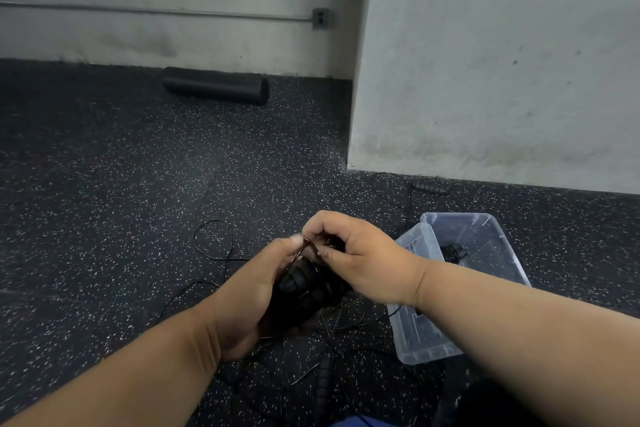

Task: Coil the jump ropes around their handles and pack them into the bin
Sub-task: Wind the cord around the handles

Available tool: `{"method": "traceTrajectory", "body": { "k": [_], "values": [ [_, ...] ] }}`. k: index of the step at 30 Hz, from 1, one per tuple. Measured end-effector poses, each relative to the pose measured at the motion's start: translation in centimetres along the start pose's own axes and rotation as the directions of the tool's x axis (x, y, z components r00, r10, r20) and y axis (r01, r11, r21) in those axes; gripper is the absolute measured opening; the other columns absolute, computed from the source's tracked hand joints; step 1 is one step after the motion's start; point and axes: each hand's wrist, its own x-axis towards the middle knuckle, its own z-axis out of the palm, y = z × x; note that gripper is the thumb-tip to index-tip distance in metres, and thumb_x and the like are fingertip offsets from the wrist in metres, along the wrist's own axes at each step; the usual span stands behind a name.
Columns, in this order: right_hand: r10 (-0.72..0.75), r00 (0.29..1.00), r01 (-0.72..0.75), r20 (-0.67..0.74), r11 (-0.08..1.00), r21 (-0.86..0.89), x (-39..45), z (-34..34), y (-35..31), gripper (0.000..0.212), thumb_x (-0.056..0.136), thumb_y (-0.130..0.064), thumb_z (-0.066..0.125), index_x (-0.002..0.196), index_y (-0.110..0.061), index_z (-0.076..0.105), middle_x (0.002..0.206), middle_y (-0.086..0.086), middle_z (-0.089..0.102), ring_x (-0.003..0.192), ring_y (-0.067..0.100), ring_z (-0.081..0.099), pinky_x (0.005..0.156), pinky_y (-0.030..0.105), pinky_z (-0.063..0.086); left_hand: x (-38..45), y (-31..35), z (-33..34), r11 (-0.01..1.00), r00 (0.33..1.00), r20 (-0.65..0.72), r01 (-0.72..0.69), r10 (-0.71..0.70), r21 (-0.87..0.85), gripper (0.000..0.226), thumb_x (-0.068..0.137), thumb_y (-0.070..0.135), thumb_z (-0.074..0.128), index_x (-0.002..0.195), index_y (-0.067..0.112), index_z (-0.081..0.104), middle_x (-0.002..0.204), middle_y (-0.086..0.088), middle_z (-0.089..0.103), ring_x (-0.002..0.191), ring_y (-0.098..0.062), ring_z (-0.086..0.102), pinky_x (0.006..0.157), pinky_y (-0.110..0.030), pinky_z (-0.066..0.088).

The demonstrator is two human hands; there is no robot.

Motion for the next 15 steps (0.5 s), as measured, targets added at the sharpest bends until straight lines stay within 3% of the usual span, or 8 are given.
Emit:
{"method": "traceTrajectory", "body": {
  "k": [2, 4, 8, 11, 13, 15],
  "values": [
    [0.023, 1.0, -0.022, -0.01, 0.997, 0.07, 0.0, -0.2, -0.1, 0.006, 0.104, -0.014, 0.063, 0.105, -0.02, 0.066, 0.091, -0.016, 0.063, 0.085, 0.001, 0.057, 0.081, 0.02, 0.047, -0.2, -0.1, 0.1, 0.996, 0.999, 0.043, -0.036, 0.032, 0.086, 0.072, 0.094, 0.073, 0.046, 0.127, 0.014, 0.073, 0.122, -0.03, 0.069, 0.097, -0.034, 0.063, 0.086, -0.048, 0.048],
    [0.041, 0.999, -0.041, 0.004, 0.995, 0.096, 0.1, -0.4, -0.3, 0.008, 0.103, -0.015, 0.064, 0.105, -0.021, 0.068, 0.094, -0.016, 0.066, 0.087, 0.0, 0.06, 0.081, 0.02, 0.048, -0.1, -0.2, -0.3, 0.988, 0.999, 0.038, -0.017, 0.011, 0.156, 0.074, 0.085, 0.074, 0.055, 0.122, 0.014, 0.075, 0.118, -0.029, 0.071, 0.093, -0.033, 0.063, 0.082, -0.044, 0.05],
    [0.116, 0.984, -0.144, 0.138, 0.966, 0.214, 0.2, -0.8, -0.4, 0.028, 0.095, -0.006, 0.057, 0.093, -0.025, 0.077, 0.118, -0.003, 0.072, 0.113, 0.015, 0.068, 0.105, 0.038, 0.051, 0.4, -0.4, -0.6, 0.988, 0.999, 0.042, 0.023, -0.029, 0.15, 0.052, 0.088, 0.046, 0.078, 0.124, 0.008, 0.071, 0.117, -0.031, 0.071, 0.094, -0.036, 0.063, 0.085, -0.047, 0.051],
    [0.161, 0.964, -0.22, 0.212, 0.928, 0.3, 0.1, -1.4, -0.5, 0.028, 0.086, -0.01, 0.052, 0.095, -0.014, 0.077, 0.123, 0.0, 0.074, 0.118, 0.016, 0.067, 0.107, 0.029, 0.047, 0.9, -0.8, -0.8, 0.971, 0.998, 0.008, 0.055, -0.058, 0.234, 0.045, 0.089, 0.031, 0.079, 0.123, 0.006, 0.065, 0.095, -0.022, 0.073, 0.082, -0.033, 0.066, 0.077, -0.042, 0.056],
    [0.154, 0.95, -0.209, 0.271, 0.96, 0.187, 0.1, -1.9, -0.6, 0.023, 0.091, -0.018, 0.059, 0.107, -0.019, 0.075, 0.12, -0.003, 0.074, 0.116, 0.018, 0.067, 0.107, 0.036, 0.05, 1.2, -1.0, -0.8, 0.965, 0.998, -0.006, 0.058, -0.058, 0.257, 0.044, 0.088, 0.027, 0.077, 0.126, 0.009, 0.064, 0.097, -0.02, 0.074, 0.086, -0.034, 0.066, 0.082, -0.046, 0.056],
    [0.12, 0.955, -0.106, 0.27, 0.992, -0.066, -0.1, -2.2, -0.4, 0.024, 0.092, -0.025, 0.071, 0.116, -0.028, 0.072, 0.121, -0.012, 0.068, 0.116, 0.01, 0.064, 0.108, 0.037, 0.049, 1.4, -1.0, -0.8, 0.956, 0.999, -0.012, 0.045, -0.043, 0.288, 0.04, 0.091, 0.02, 0.077, 0.129, 0.016, 0.064, 0.11, -0.023, 0.075, 0.092, -0.032, 0.066, 0.088, -0.049, 0.056]
  ]
}}
